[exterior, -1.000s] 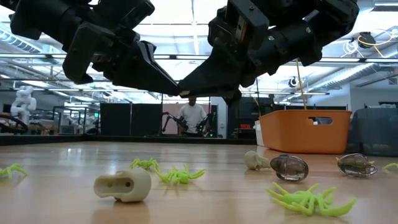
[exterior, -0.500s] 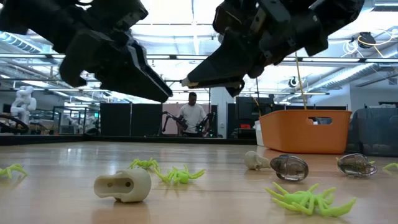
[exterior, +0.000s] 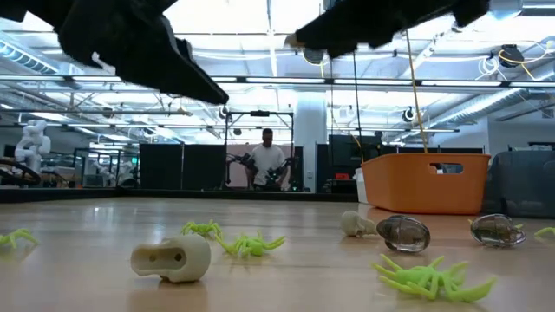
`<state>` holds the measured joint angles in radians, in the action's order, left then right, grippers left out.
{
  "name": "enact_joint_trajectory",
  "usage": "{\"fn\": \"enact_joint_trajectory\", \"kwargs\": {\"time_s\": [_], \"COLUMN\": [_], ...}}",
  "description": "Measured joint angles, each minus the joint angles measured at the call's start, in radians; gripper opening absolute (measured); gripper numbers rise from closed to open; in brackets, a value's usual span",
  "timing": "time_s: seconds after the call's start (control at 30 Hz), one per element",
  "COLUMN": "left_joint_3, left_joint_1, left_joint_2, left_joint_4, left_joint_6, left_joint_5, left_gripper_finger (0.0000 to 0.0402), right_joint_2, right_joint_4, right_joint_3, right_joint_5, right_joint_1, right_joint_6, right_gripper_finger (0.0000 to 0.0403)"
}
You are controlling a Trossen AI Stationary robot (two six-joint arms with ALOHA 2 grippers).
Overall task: Sort Halloween decoration
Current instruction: Put the white skull toy into the black bin
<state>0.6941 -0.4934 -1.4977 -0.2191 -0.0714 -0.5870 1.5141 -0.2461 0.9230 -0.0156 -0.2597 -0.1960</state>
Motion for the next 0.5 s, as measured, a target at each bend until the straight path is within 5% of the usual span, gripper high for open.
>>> {"fn": "enact_joint_trajectory", "kwargs": {"time_s": [0.23, 0.5], "left_joint_3": [0.0, 0.0], "left_joint_1": [0.0, 0.0], "left_joint_2": [0.017, 0.017], "left_joint_4": [0.028, 0.048], "left_joint_6": [-0.006, -0.055], "left_joint_5": [-0.017, -0.017], "left_gripper_finger": [0.0178, 0.0178], "right_joint_2": [-0.075, -0.127], "right_joint_4": [0.043, 0.102], "right_joint_3": [0.0, 0.0], "right_joint_5": [-0.146, -0.226], "right_joint_1": [-0.066, -0.094], "right_joint_6": [-0.27, -0.333], "right_gripper_finger": [0.0024, 0.0024]}}
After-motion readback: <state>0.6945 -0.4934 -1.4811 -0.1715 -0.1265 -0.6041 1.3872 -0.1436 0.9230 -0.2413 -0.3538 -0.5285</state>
